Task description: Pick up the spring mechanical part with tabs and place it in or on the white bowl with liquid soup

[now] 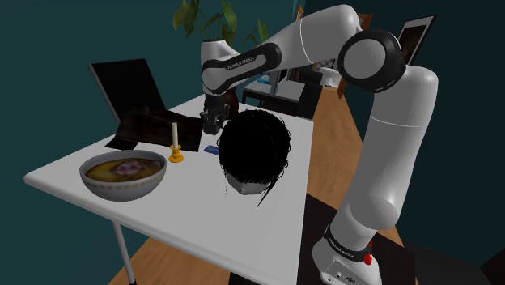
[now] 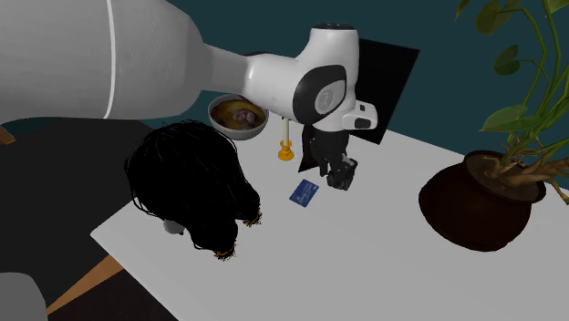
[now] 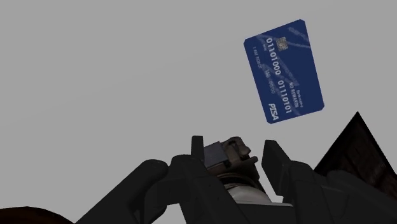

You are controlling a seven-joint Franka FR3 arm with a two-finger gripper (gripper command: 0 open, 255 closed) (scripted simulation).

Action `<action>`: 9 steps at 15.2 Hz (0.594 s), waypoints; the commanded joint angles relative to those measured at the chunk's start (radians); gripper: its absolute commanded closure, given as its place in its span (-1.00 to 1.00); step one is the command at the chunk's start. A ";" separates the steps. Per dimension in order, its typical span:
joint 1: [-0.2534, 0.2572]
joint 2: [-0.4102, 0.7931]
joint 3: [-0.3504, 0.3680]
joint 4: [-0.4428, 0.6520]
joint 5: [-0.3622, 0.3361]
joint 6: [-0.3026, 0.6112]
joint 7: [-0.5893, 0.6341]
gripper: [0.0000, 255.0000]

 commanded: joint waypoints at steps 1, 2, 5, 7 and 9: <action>0.000 -0.008 0.001 0.017 0.002 -0.024 -0.004 1.00; 0.001 -0.012 0.001 0.025 0.003 -0.036 -0.006 1.00; 0.001 -0.022 0.001 0.052 0.005 -0.073 -0.012 1.00; 0.002 -0.029 0.002 0.071 0.007 -0.098 -0.015 1.00; 0.002 -0.034 0.002 0.091 0.008 -0.123 -0.019 1.00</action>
